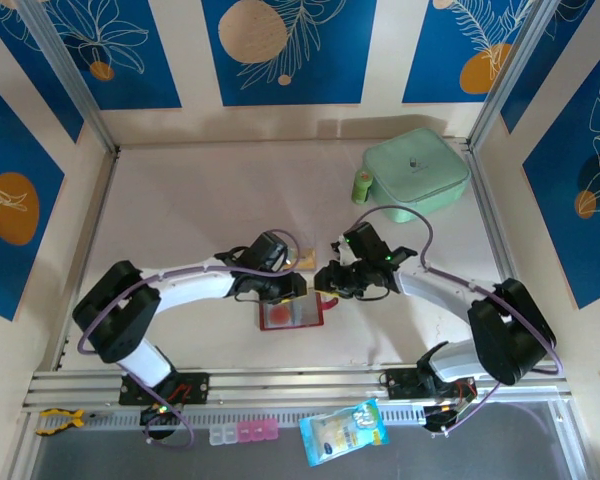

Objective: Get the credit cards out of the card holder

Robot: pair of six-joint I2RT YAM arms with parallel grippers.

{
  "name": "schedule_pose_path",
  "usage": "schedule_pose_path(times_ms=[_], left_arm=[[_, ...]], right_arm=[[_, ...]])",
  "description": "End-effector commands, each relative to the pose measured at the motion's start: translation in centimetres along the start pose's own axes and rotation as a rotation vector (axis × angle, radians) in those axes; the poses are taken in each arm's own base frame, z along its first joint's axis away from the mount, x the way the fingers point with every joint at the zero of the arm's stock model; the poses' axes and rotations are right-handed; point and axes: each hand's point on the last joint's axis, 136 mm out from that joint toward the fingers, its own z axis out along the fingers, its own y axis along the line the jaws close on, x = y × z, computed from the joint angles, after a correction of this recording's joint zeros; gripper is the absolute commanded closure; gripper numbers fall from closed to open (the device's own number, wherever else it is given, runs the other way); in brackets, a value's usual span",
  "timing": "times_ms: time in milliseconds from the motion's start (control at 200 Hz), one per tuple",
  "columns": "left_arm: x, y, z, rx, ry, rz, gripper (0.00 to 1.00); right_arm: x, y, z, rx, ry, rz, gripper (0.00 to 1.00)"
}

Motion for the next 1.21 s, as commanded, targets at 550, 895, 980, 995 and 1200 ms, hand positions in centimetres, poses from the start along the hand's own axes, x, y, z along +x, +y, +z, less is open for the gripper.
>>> schedule_pose_path(times_ms=[550,895,980,995,1200], left_arm=[[0.0,-1.1,1.0,-0.001,0.017,0.039,0.59],[0.1,1.1,-0.9,-0.037,-0.037,0.025,0.63],[0.2,1.8,-1.5,-0.041,-0.049,0.014,0.64],[0.2,1.9,-1.6,-0.042,-0.051,0.012,0.65],[0.9,4.1,-2.7,-0.063,-0.078,-0.024,0.7]], right_arm=[[1.1,-1.1,-0.8,-0.012,0.018,0.031,0.67],[1.3,0.5,0.9,-0.019,0.065,0.006,0.69],[1.5,1.0,1.5,-0.015,0.077,-0.003,0.7],[1.5,1.1,1.6,-0.014,0.079,-0.006,0.7],[2.2,2.5,3.5,-0.008,0.125,-0.032,0.72]])
